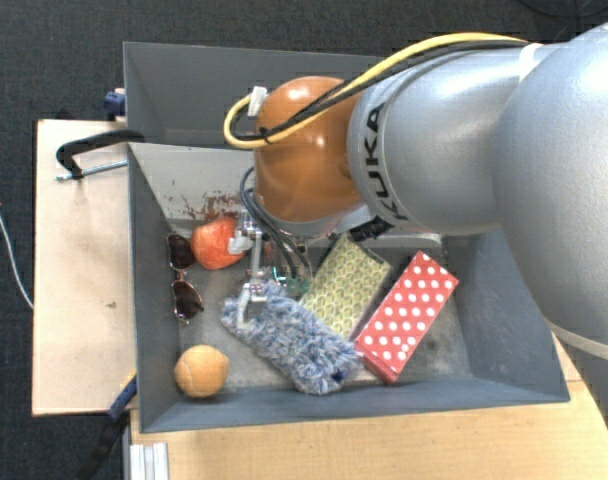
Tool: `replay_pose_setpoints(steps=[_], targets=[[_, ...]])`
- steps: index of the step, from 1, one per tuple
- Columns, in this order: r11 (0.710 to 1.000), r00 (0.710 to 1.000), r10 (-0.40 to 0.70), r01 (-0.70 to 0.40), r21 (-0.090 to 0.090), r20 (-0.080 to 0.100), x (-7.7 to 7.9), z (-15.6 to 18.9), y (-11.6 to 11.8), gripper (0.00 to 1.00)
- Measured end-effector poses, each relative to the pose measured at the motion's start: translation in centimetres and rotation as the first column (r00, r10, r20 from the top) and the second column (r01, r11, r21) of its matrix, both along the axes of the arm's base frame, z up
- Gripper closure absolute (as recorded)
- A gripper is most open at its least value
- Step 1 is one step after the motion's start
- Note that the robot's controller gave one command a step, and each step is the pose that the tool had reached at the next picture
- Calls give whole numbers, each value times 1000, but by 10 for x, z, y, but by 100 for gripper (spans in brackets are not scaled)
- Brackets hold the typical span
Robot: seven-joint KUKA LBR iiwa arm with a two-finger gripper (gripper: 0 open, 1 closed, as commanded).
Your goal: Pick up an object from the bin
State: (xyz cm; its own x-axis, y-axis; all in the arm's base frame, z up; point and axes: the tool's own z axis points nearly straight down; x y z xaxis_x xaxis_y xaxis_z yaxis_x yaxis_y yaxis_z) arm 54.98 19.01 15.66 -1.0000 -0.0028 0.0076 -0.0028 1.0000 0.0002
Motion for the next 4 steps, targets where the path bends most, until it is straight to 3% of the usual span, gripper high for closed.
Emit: replay_pose_setpoints(steps=[1, 2, 3, 4], targets=[[1000, 1000, -2, 2, 1, 7, 2, 4, -1, 0], [994, 994, 112, -112, 1, 11, 2, -52, -35, 0], [990, 990, 141, -141, 5, 15, -13, -82, -53, 0], [995, 995, 97, -97, 4, 11, -3, -82, -51, 0]])
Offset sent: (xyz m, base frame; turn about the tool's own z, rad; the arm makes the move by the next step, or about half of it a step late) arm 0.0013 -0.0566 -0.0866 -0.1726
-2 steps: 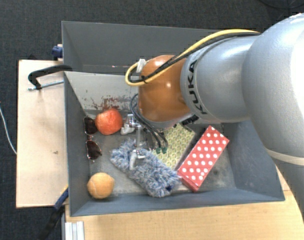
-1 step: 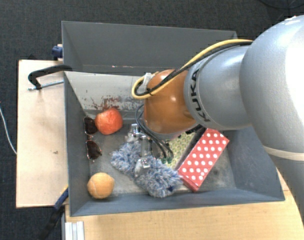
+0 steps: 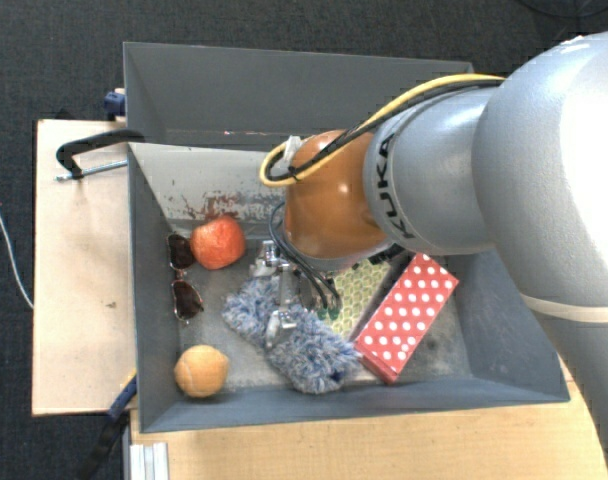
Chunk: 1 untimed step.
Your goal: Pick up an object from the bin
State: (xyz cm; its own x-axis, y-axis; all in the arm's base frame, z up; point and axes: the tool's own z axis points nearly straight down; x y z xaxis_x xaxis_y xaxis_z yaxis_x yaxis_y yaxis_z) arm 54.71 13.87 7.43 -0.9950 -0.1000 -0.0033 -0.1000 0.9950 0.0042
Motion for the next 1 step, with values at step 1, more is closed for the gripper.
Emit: replay_pose_setpoints(steps=[1], targets=[[1000, 1000, 17, -17, -1, 3, -2, 1, 0, 0]])
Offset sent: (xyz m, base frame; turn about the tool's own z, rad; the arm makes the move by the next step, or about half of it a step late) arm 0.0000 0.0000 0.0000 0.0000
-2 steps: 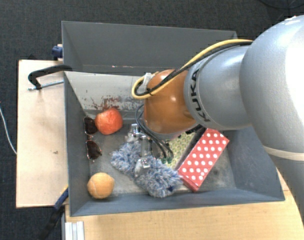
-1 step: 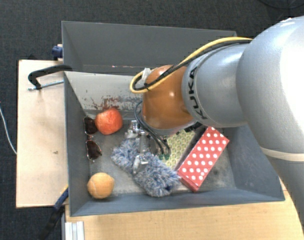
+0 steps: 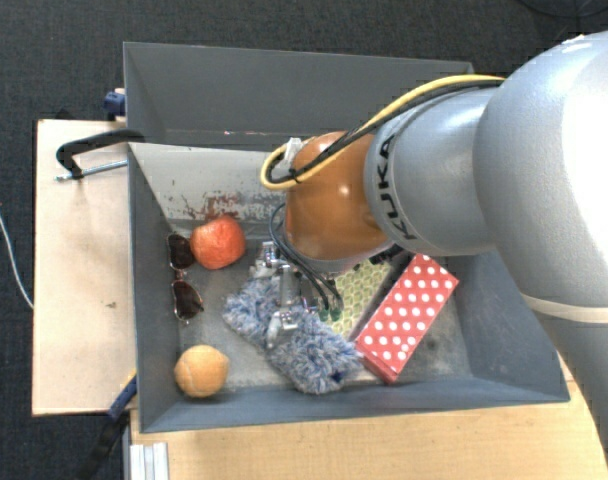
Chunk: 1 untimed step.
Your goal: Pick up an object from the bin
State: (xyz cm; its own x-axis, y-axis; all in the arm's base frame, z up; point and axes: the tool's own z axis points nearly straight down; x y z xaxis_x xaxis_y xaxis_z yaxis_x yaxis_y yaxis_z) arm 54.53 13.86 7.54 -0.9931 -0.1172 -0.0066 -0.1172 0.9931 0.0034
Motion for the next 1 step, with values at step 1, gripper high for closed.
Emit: replay_pose_setpoints(steps=[1], targets=[[1000, 1000, -17, 17, -1, -9, 2, 3, 2, 100]])
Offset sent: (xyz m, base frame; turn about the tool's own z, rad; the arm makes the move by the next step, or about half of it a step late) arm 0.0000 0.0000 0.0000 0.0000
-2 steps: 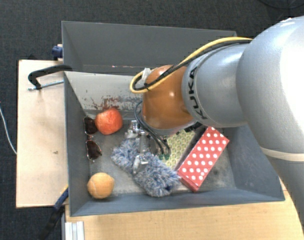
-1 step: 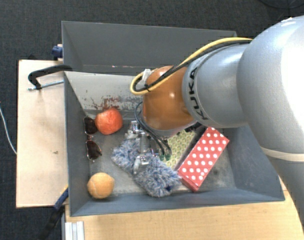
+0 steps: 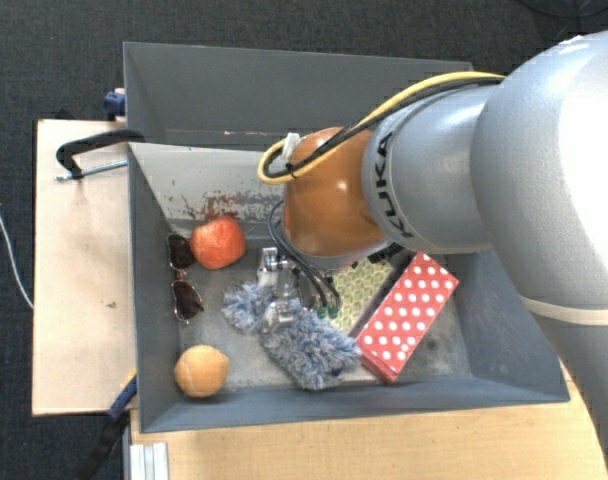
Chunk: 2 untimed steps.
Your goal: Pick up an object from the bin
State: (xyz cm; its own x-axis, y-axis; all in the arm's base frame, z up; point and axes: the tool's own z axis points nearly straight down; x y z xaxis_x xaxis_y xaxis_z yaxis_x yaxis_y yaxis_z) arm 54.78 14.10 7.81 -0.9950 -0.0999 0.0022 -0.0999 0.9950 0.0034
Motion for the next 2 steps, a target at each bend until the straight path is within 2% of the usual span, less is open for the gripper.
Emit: replay_pose_setpoints(steps=[2], targets=[[1000, 1000, 0, 0, 1, 1, -1, 3, 0, 100]])
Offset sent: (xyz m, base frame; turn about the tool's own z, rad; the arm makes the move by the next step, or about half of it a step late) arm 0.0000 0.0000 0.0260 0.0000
